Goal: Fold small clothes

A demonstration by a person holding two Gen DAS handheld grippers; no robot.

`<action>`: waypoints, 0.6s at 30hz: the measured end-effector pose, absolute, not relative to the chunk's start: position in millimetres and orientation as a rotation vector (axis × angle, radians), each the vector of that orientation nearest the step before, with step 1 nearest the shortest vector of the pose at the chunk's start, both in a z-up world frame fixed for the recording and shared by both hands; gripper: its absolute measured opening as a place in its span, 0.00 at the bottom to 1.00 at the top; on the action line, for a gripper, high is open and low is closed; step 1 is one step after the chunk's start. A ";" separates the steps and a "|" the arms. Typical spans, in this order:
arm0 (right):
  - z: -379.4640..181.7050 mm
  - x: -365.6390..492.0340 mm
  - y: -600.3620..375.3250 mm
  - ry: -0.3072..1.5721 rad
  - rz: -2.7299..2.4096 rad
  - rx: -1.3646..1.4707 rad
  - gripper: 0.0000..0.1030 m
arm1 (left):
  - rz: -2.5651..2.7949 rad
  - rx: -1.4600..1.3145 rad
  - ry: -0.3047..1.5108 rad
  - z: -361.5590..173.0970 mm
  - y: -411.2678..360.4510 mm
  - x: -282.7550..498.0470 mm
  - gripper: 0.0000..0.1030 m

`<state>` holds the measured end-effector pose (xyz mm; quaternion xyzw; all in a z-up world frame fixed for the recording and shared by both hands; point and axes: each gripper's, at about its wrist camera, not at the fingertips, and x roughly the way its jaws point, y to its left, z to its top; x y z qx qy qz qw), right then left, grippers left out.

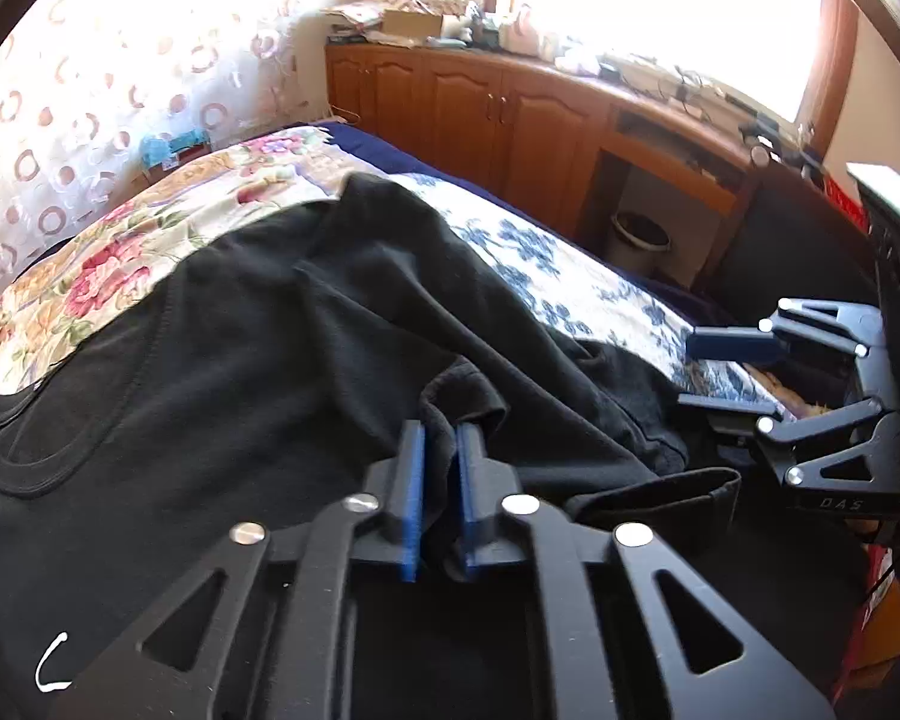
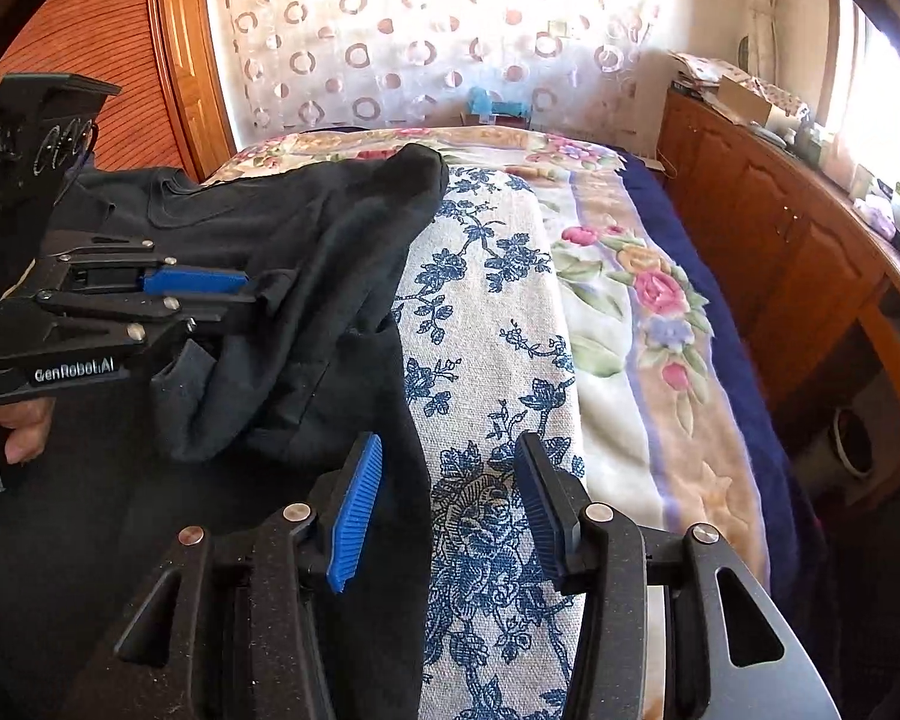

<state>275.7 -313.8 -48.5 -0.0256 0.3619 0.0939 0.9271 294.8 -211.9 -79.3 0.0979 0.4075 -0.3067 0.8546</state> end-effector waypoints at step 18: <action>-48.0 276.6 -315.3 0.741 0.195 -0.061 0.47 | -0.443 0.085 0.787 -53.3 -97.4 289.9 0.12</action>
